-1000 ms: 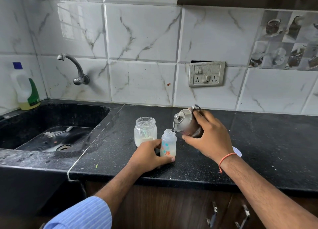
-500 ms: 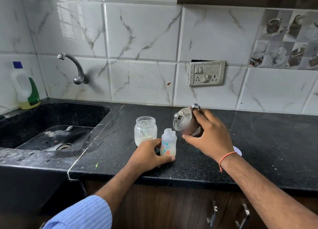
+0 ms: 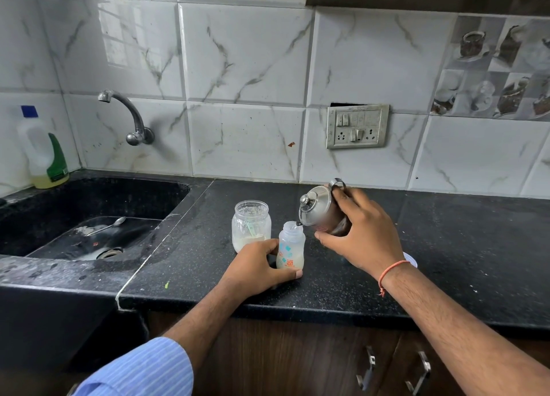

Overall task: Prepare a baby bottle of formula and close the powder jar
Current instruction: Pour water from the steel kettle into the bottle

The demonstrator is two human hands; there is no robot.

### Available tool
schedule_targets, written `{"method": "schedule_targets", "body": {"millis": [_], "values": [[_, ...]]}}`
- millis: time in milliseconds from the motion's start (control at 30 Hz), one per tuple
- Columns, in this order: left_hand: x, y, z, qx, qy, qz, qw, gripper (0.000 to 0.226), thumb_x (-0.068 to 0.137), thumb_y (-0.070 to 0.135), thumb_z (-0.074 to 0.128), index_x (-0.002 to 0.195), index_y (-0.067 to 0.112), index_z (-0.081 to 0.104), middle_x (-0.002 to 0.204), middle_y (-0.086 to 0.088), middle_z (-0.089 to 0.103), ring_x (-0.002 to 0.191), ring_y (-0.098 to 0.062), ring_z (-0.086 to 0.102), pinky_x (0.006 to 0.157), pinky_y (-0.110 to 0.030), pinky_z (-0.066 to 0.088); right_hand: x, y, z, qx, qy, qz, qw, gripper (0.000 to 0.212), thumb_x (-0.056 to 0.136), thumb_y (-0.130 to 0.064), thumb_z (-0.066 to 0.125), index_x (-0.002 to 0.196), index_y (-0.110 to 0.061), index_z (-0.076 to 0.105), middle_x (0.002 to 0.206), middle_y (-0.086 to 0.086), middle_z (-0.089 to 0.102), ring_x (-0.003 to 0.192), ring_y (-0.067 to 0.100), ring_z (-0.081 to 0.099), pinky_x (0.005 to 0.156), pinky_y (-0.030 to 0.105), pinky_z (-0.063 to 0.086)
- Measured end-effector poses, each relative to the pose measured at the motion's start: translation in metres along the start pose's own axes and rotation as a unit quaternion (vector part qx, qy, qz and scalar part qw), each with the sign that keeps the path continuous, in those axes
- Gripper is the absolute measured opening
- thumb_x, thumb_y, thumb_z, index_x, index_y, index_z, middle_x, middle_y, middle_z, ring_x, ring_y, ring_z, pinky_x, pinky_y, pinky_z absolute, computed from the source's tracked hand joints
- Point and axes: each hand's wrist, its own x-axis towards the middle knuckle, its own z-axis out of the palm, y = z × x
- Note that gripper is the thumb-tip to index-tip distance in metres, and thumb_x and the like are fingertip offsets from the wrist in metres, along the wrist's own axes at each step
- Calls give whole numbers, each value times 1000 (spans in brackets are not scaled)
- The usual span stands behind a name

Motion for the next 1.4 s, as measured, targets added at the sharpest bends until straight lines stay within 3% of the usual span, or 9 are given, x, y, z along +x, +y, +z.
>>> {"method": "schedule_targets", "body": {"millis": [467,600,833,967,1100,1200,1400], "values": [[0,-1,0,2,1,4,1000,39,80,50,97,93,39,62,87,22,67,71,24,59,61,-4,44,1,-2,-3,-8,-7,0,1000,94,71,-61,87,150,-22,55,142,-5,56,114,30,62,97,42,57],[-1,-2,0,-4,5,4,1000,40,79,49,97,104,35,70,94,19,75,72,15,67,62,-8,47,1,-3,-4,-11,-4,-1,1000,93,70,-59,88,149,-22,56,142,-5,57,112,31,63,95,42,57],[-1,0,0,-10,5,-3,1000,37,79,47,98,100,37,69,90,19,77,65,7,68,59,-9,48,2,-3,-4,-19,-7,-9,1000,94,70,-59,88,149,-21,56,141,-3,57,110,31,63,94,42,57],[-2,1,-1,-11,5,-6,1000,38,79,46,98,102,35,70,92,20,78,72,1,73,59,-9,49,3,-3,-3,-22,-10,-10,1000,93,71,-60,88,149,-22,56,141,-3,57,111,31,63,95,42,57],[-2,1,0,-11,7,-5,1000,39,79,45,98,103,33,71,94,20,77,77,5,73,62,-9,51,4,-2,-4,-23,-13,-11,1000,93,71,-60,88,149,-22,56,141,-3,57,111,31,63,94,42,57],[-1,0,0,-11,10,-9,1000,40,77,48,98,103,33,72,94,18,79,77,-3,76,62,-12,54,4,-3,-5,-24,-14,-14,1000,93,71,-60,87,149,-23,55,141,-3,57,111,31,62,94,43,58],[-2,0,0,-11,6,-7,1000,38,78,49,98,100,36,70,94,18,78,71,10,69,61,-9,47,4,-3,-6,-25,-17,-16,999,93,71,-61,87,150,-23,55,143,-4,56,112,30,62,96,43,58]]}}
